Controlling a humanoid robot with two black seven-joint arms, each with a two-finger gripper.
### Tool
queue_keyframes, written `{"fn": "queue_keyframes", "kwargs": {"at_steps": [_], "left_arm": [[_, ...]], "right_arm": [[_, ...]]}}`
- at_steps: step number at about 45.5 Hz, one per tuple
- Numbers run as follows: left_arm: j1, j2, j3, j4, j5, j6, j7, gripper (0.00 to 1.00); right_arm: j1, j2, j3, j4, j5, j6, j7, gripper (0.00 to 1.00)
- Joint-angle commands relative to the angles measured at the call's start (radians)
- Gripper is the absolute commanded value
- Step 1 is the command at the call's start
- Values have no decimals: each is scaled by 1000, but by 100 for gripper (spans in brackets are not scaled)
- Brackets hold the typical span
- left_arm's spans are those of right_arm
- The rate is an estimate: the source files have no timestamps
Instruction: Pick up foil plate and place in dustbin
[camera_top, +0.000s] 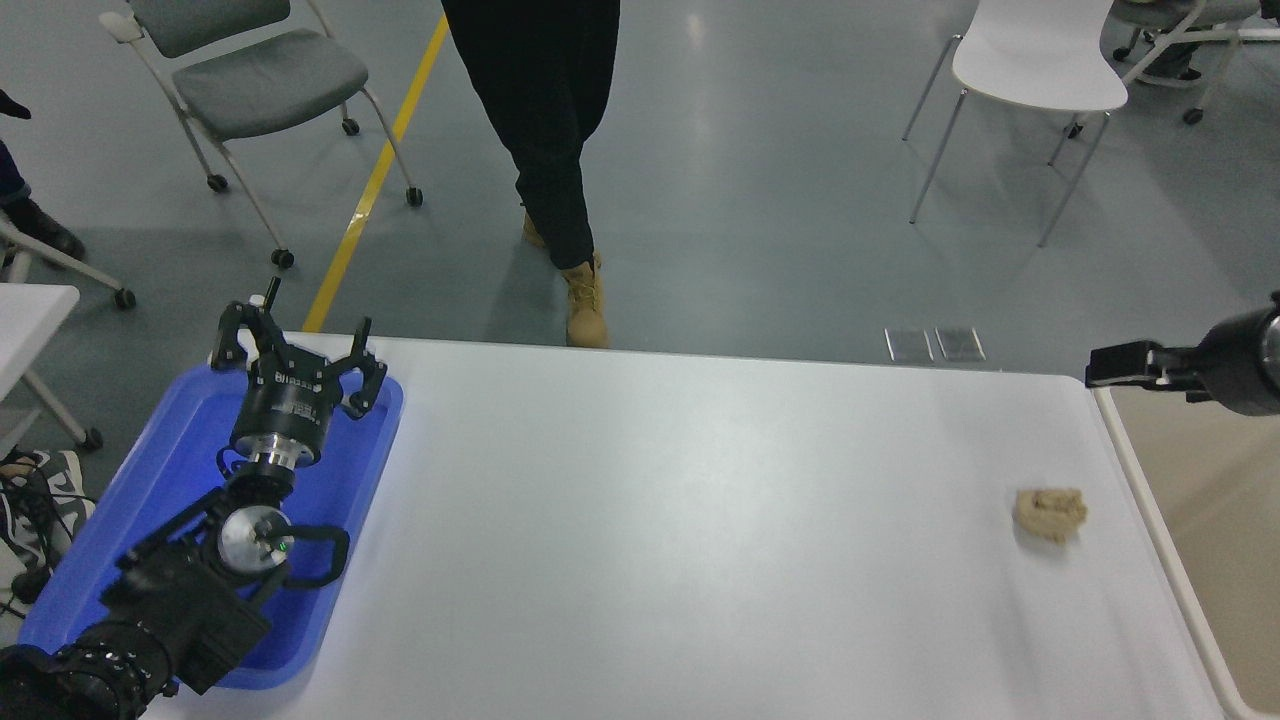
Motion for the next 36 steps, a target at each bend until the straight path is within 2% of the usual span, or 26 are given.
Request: {"fn": "queue_keyframes", "kwargs": {"at_steps": [1, 9, 12, 16, 18, 25, 36], "left_arm": [[0, 0, 0, 0, 0, 1, 0, 100], [0, 0, 0, 0, 0, 1, -1, 100], [0, 0, 0, 0, 0, 1, -1, 100], [0, 0, 0, 0, 0, 1, -1, 100], [0, 0, 0, 0, 0, 1, -1, 100], [2, 0, 0, 0, 0, 1, -1, 100], [0, 0, 0, 1, -2, 1, -1, 100]], "right_arm": [[175, 181, -46, 119, 152, 141, 4, 100], [239, 257, 3, 127, 265, 322, 16, 100], [267, 296, 13, 128, 306, 389, 42, 100], [272, 334, 37, 119, 365, 415, 97, 100], [272, 351, 40, 117, 366, 425, 106, 100], [270, 411, 57, 120, 377, 440, 108, 100], [273, 397, 42, 119, 377, 448, 108, 100]]}}
